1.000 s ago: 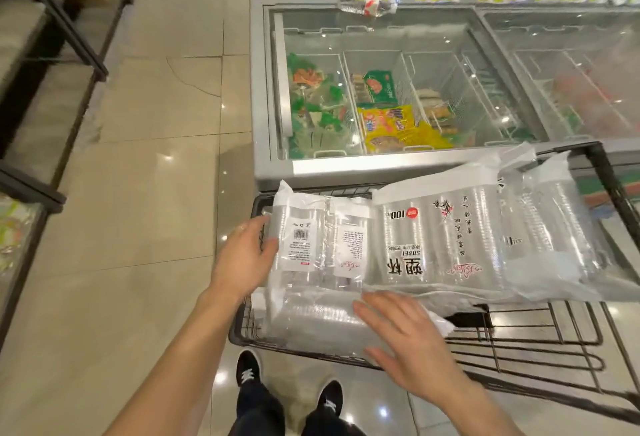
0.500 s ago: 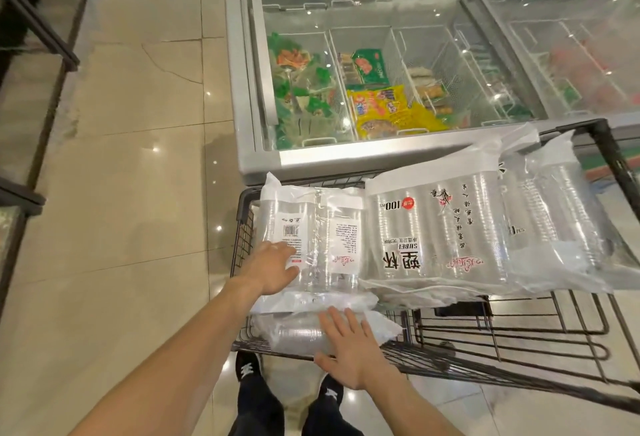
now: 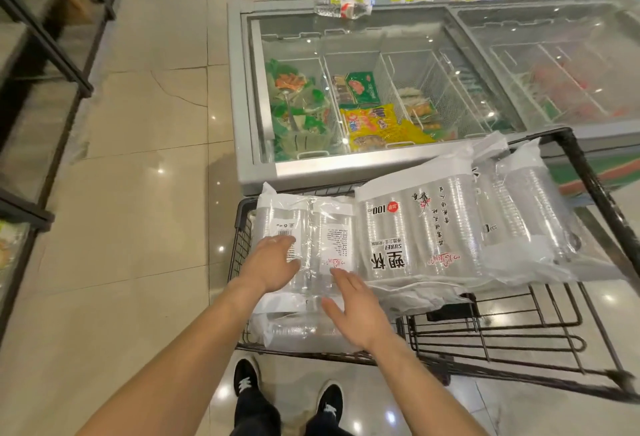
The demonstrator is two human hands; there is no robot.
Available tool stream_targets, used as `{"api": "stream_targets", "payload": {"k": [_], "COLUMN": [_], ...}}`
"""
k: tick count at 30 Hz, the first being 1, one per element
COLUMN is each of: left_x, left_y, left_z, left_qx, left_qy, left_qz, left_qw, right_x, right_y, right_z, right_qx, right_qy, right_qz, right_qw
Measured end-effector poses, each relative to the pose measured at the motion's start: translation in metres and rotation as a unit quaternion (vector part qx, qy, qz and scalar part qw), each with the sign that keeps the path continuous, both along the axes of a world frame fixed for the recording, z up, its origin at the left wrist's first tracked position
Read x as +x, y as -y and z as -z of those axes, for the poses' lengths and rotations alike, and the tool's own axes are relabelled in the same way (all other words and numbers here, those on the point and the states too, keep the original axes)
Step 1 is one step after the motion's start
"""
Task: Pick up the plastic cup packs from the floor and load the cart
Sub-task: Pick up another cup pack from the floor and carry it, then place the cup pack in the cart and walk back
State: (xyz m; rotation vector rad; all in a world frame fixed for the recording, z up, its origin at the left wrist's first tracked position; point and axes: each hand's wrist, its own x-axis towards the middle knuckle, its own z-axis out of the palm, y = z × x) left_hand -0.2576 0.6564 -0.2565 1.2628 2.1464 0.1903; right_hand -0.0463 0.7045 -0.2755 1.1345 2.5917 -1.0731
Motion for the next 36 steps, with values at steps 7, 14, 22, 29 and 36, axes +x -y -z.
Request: {"api": "stream_targets", "payload": {"k": [7, 14, 22, 29, 36], "left_x": [-0.014, -0.065, -0.114, -0.128, -0.116], "left_y": [0.045, 0.15, 0.372, 0.627, 0.849], "left_z": [-0.107, -0.187, -0.246, -0.254, -0.236], "left_qx": [0.164, 0.202, 0.215, 0.144, 0.068], "left_qy": [-0.124, -0.218, -0.308, -0.347, -0.347], "left_qz": [-0.096, -0.193, -0.287, -0.407, -0.561], "left_qw": [0.974, 0.935, 0.881, 0.833, 0.749], "right_x": [-0.072, -0.156, -0.252, -0.337, -0.397], "right_y": [-0.03, 0.036, 0.215, 0.45, 0.677], "right_z": [-0.107, -0.204, -0.26, -0.265, -0.257], "right_qx": [0.091, 0.223, 0.26, 0.25, 0.22], "right_qy": [-0.137, -0.202, -0.224, -0.265, -0.281], "right_qz": [-0.032, -0.132, -0.262, -0.406, -0.564], "right_qw": [0.986, 0.944, 0.902, 0.838, 0.745]}}
